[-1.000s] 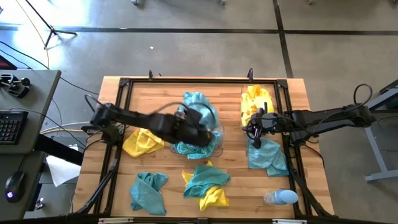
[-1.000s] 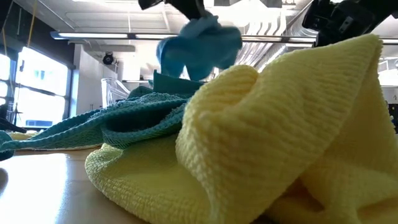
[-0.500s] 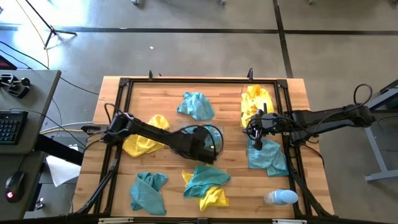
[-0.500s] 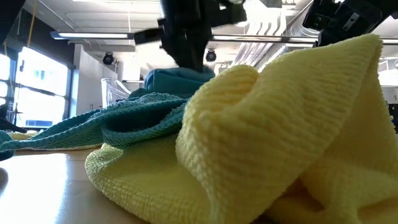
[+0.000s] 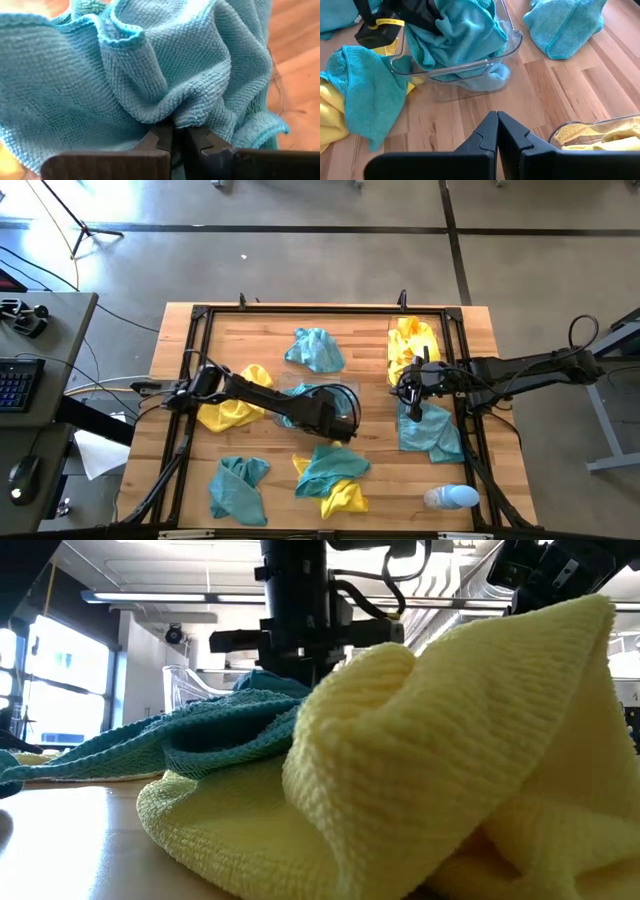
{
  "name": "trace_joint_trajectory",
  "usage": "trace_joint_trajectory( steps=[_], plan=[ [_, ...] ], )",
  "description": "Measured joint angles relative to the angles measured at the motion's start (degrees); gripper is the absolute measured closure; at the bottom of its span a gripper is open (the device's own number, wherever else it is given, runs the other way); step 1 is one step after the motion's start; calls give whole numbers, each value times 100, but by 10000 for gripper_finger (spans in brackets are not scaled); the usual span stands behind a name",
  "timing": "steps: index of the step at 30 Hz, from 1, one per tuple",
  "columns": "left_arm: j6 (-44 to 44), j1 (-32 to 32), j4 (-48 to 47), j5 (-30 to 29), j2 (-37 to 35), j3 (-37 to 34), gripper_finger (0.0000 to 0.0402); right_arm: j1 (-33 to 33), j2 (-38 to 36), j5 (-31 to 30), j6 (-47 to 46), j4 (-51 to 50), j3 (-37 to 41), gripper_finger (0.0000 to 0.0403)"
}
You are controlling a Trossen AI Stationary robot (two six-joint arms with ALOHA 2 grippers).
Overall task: Sort microfiber towel by color & place in baskets
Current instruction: Put the blue towel into the bottom transparent bin
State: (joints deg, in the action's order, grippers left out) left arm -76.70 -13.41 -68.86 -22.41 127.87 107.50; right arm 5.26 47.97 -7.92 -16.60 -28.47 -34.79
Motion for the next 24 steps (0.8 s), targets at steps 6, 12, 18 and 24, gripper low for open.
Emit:
trace_joint_trajectory(
  steps=[6,12,18,24],
  plan=[
    [-123,164,17,13,0,0,363,0,0,0,-31,0,0,403],
    [-124,312,216,11,0,0,291,0,0,64,-111,0,0,402],
    [-320,419,248,11,0,0,249,0,0,103,-134,0,0,402],
    [-322,431,254,11,0,0,243,0,0,107,-102,0,0,402]
  ],
)
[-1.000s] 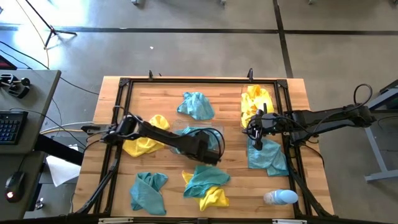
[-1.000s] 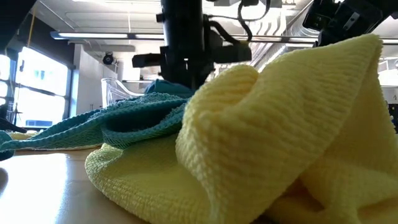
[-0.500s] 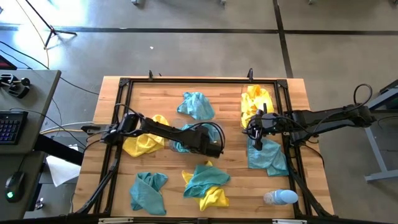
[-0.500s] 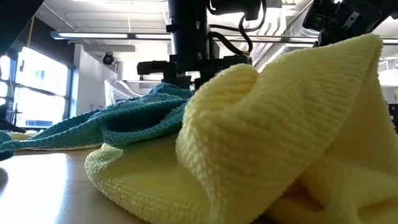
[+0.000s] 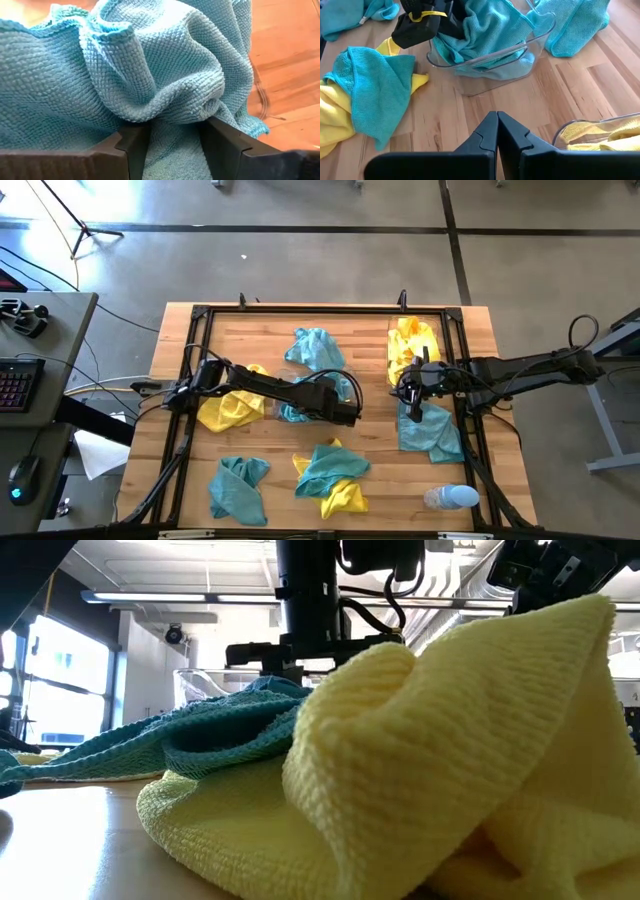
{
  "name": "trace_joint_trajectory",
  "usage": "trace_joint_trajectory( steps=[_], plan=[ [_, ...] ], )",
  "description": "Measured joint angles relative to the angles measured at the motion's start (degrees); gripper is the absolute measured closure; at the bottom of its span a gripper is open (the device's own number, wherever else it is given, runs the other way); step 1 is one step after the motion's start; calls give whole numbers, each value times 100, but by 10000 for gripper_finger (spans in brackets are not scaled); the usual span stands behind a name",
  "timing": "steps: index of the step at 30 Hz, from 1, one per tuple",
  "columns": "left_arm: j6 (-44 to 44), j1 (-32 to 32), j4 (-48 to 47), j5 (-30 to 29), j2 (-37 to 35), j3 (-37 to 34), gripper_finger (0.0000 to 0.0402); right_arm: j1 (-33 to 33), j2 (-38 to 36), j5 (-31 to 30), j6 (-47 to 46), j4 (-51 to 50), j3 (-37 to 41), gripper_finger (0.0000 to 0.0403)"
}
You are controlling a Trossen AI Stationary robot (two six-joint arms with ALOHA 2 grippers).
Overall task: Sort microfiber towel by color & place in baskets
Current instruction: Put the blue towel into the bottom transparent bin
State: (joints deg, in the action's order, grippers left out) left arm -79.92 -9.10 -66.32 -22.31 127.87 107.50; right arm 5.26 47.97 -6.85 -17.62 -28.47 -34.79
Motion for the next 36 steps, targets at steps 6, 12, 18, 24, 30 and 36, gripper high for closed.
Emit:
trace_joint_trajectory(
  steps=[6,12,18,24,30,36],
  plan=[
    [2,0,0,0,-1,0,242,0,0,0,80,0,0,402],
    [0,2,0,-9,-2,0,242,0,0,0,107,-1,0,402],
    [-52,7,20,-94,-2,-19,242,0,0,0,105,0,0,402],
    [-180,9,457,-60,-2,-402,242,0,2,0,68,-2,2,402],
    [-226,11,682,10,-13,-544,242,0,2,0,10,-2,2,402],
    [-234,11,680,66,-42,-551,242,0,2,0,12,-2,2,402]
  ],
)
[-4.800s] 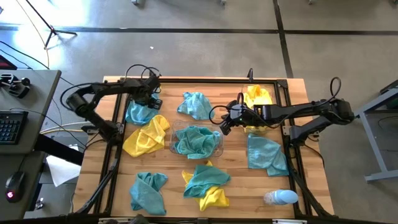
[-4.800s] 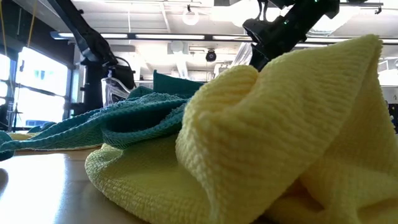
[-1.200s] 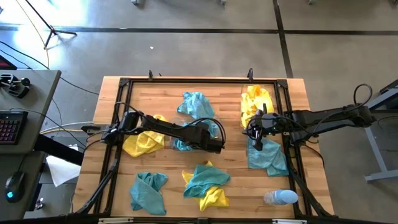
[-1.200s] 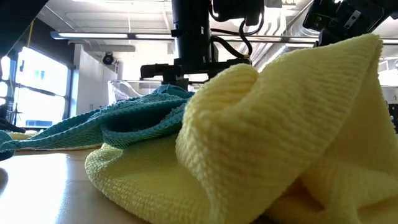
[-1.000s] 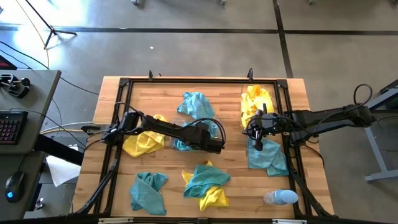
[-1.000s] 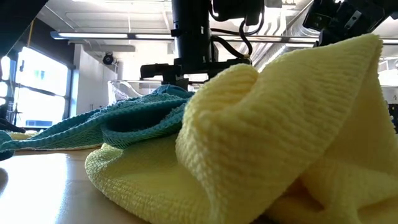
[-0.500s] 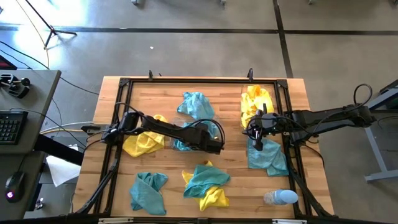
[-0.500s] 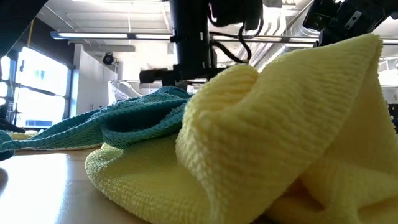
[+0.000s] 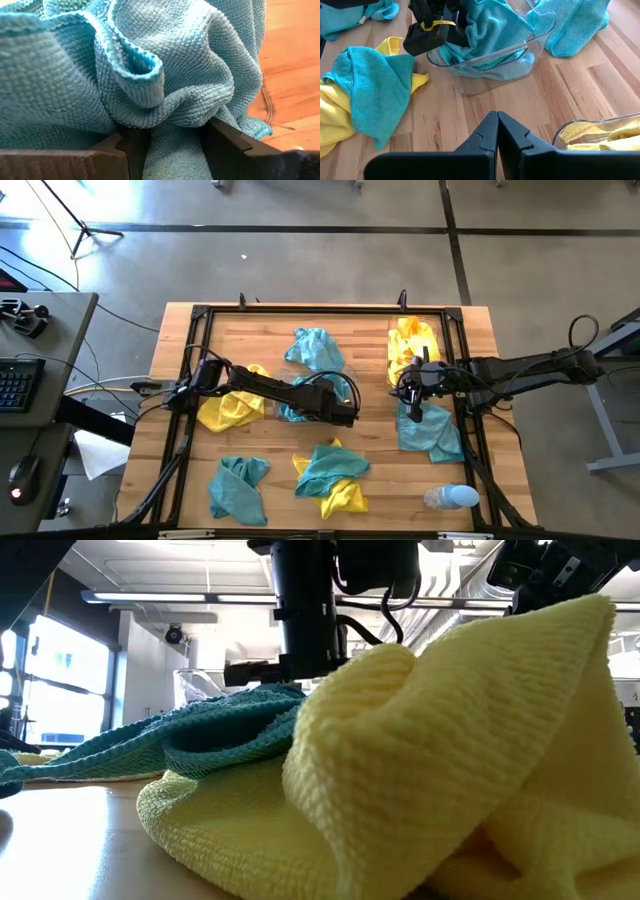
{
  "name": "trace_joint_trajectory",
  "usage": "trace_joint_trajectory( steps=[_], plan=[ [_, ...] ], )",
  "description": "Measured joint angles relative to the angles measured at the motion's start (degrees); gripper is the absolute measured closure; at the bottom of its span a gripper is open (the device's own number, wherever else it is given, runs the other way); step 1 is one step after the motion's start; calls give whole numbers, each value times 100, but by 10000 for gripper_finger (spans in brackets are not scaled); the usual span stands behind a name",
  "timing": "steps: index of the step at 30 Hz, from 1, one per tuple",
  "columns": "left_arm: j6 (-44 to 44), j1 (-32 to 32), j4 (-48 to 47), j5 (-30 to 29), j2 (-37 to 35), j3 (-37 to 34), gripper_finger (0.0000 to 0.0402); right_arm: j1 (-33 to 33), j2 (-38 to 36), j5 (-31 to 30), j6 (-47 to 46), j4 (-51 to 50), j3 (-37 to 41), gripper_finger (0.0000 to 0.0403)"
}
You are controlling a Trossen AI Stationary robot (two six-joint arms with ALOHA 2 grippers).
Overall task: Sort microfiber towel by color & place in baskets
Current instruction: Put the blue towel into the bottom transparent bin
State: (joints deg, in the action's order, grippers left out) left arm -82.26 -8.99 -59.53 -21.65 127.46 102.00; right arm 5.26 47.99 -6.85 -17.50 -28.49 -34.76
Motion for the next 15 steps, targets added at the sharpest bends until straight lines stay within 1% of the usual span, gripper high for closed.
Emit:
trace_joint_trajectory(
  steps=[15],
  plan=[
    [-10,-7,-77,27,-421,11,242,0,0,0,-44,-11,0,402]
  ],
)
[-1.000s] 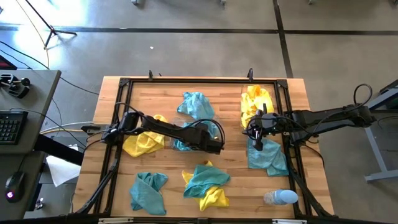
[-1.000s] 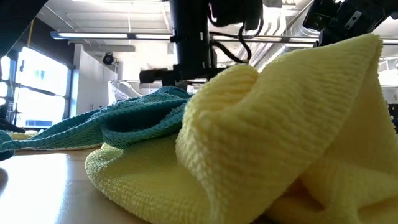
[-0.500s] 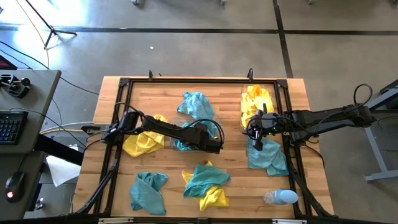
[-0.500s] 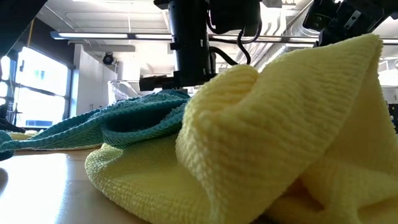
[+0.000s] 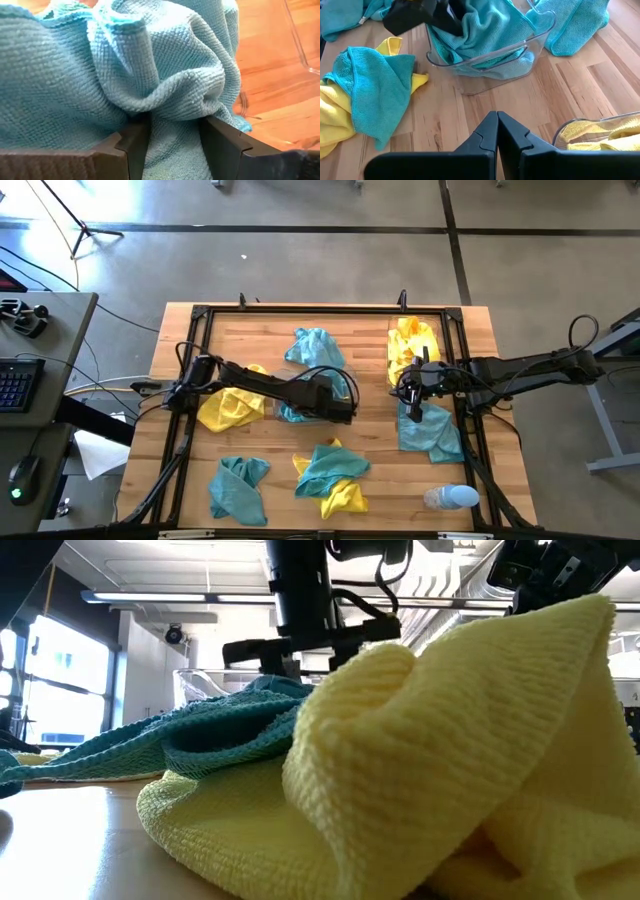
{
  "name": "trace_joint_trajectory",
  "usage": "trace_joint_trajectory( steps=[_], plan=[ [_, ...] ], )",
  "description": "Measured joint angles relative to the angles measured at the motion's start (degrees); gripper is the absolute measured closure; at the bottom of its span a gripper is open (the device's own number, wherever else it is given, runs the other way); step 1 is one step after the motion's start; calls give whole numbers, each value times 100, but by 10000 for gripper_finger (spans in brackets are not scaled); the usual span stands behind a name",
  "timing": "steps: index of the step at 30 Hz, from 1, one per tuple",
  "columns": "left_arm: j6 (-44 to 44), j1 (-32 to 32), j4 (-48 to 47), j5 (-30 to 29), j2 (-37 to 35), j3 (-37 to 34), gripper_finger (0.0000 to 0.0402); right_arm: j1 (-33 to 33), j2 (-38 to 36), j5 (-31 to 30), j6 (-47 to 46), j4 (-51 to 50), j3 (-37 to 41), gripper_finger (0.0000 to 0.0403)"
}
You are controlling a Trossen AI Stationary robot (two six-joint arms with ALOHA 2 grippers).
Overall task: Sort microfiber towel by color & place in baskets
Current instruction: Put the blue towel into the bottom transparent bin
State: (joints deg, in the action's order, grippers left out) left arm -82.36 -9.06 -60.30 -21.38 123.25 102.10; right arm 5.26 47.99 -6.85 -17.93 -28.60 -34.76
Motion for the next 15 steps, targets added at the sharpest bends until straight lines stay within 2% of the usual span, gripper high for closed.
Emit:
trace_joint_trajectory(
  steps=[10,15],
  plan=[
    [-262,2,-269,-70,-592,4,242,2,0,0,0,-11,0,402],
    [-309,-2,-402,-530,-836,7,242,1,0,0,0,-9,0,402]
  ],
)
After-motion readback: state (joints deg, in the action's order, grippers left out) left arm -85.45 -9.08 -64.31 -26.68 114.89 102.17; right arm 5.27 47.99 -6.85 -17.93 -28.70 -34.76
